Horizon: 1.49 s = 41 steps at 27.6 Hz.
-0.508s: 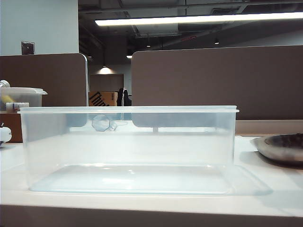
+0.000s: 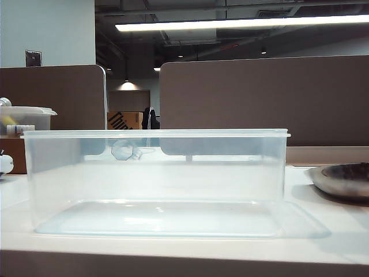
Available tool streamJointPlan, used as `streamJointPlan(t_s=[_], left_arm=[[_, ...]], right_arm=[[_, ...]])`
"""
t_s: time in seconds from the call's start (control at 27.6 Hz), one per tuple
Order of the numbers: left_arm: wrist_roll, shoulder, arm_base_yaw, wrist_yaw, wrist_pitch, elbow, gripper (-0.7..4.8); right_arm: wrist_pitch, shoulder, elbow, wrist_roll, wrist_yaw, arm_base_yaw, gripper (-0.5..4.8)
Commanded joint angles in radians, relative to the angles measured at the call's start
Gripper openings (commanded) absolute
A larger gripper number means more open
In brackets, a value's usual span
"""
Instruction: Pick up the metal ice scoop from the table and place it inside the transparent plastic box.
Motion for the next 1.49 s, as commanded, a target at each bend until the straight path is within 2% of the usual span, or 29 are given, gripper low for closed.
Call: streamJointPlan(t_s=[0.04, 0.15, 0.25, 0.44, 0.51, 0.58, 0.69, 0.76, 0.83, 1.12, 1.27, 1.31, 1.38, 1.41, 1.45, 1.49], left_arm=[[0.000, 0.001, -0.064, -0.001, 0.013, -0.001, 0.21], [0.000, 0.001, -0.201, -0.009, 0.013, -0.001, 0.21], [0.000, 0.001, -0.405, -0.020, 0.013, -0.001, 0.21], [0.000, 0.012, -0.773, -0.019, 0.014, 0.000, 0.21], [0.000, 0.027, -0.886, -0.010, 0.013, 0.000, 0.21], [0.000, 0.042, -0.943, 0.035, 0.013, 0.000, 0.21], [0.000, 0.063, -0.954, 0.122, 0.012, 0.000, 0.21], [0.000, 0.068, -0.951, 0.140, 0.012, 0.000, 0.21], [0.000, 0.068, -0.946, 0.137, 0.013, 0.000, 0.21], [0.000, 0.068, -0.882, 0.138, 0.013, 0.000, 0.21], [0.000, 0.068, -0.828, 0.137, 0.013, 0.000, 0.21], [0.000, 0.068, -0.815, 0.137, 0.013, 0.000, 0.21], [0.000, 0.068, -0.796, 0.137, 0.013, 0.000, 0.21], [0.000, 0.068, -0.785, 0.137, 0.013, 0.000, 0.21], [0.000, 0.068, -0.779, 0.137, 0.013, 0.000, 0.21], [0.000, 0.068, -0.773, 0.137, 0.013, 0.000, 0.21]], right_arm=[[0.011, 0.000, -0.003, 0.004, -0.002, 0.002, -0.01], [0.011, 0.000, -0.003, 0.006, -0.002, 0.002, -0.01], [0.011, 0.000, -0.003, 0.059, -0.003, 0.002, -0.01], [0.011, 0.000, -0.002, 0.342, -0.003, 0.002, -0.01], [0.009, 0.000, -0.002, 0.466, -0.019, 0.002, 0.00], [0.001, 0.000, 0.001, 0.559, -0.066, 0.002, 0.01], [-0.050, 0.000, 0.019, 0.662, -0.120, 0.002, 0.14], [-0.121, 0.001, 0.047, 0.686, -0.156, 0.002, 0.09], [-0.193, 0.001, 0.080, 0.686, -0.164, 0.002, -0.07], [-0.415, 0.001, 0.230, 0.620, -0.178, 0.002, 0.04], [-0.491, 0.015, 0.289, 0.608, -0.174, 0.001, 1.09], [-0.511, 0.026, 0.299, 0.615, -0.182, 0.001, 1.50], [-0.534, 0.060, 0.309, 0.666, -0.229, 0.002, 2.94], [-0.526, 0.081, 0.310, 0.690, -0.276, 0.002, 3.93], [-0.514, 0.094, 0.311, 0.690, -0.314, 0.002, 4.45], [-0.499, 0.107, 0.311, 0.690, -0.344, 0.002, 4.52]])
